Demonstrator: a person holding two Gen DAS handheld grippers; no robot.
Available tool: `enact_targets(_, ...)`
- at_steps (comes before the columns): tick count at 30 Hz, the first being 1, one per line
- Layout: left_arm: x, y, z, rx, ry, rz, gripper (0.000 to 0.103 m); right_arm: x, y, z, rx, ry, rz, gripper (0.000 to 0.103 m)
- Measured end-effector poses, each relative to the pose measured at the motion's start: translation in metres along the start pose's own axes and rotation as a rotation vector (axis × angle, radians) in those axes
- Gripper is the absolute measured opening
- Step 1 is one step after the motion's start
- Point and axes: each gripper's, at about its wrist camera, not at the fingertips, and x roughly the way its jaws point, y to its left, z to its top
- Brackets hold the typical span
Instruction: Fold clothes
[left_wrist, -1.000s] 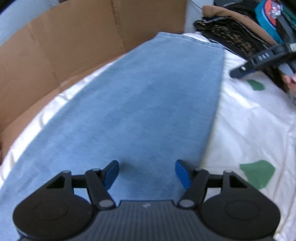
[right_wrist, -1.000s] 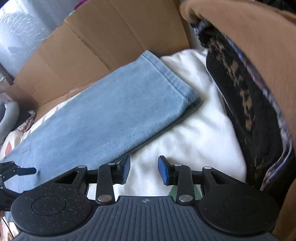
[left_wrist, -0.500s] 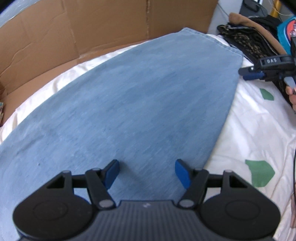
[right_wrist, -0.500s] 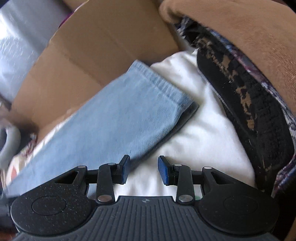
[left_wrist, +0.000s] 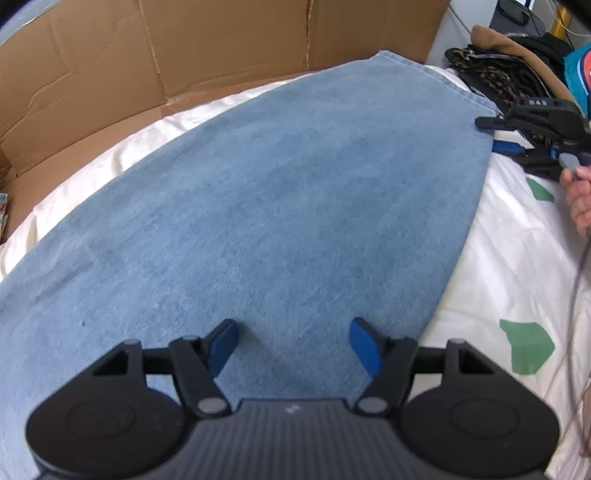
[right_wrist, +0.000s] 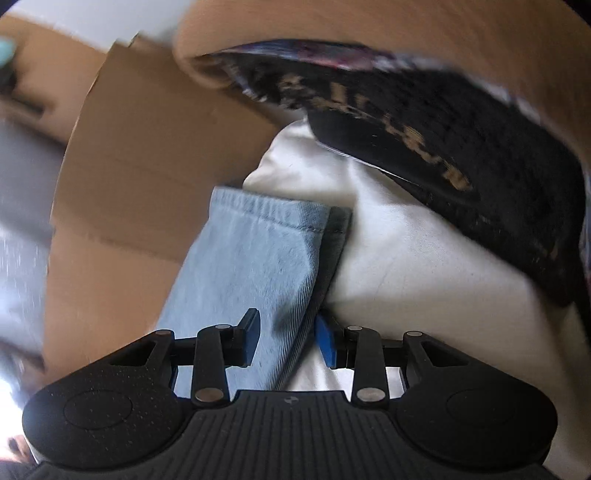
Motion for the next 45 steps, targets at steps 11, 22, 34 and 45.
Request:
enact_targets(11, -0.005, 0.013, -0.004, -0.037, -0.026, -0.017, 0.069, -0.005, 0.008, 0.012, -0.015, -0.097, -0.016, 0.028)
enact_targets(22, -0.009, 0.019, -0.007, -0.049, -0.030, -0.018, 0.068, 0.007, 0.024, 0.019, -0.125, -0.104, 0.006, 0.029)
enact_targets(34, -0.009, 0.032, -0.011, -0.084, -0.035, -0.008, 0.068, 0.007, 0.007, 0.014, -0.082, -0.089, -0.069, 0.031)
enact_targets(45, -0.014, 0.041, -0.015, -0.107, -0.052, 0.006, 0.066, 0.015, 0.026, 0.022, -0.222, -0.109, -0.105, 0.014)
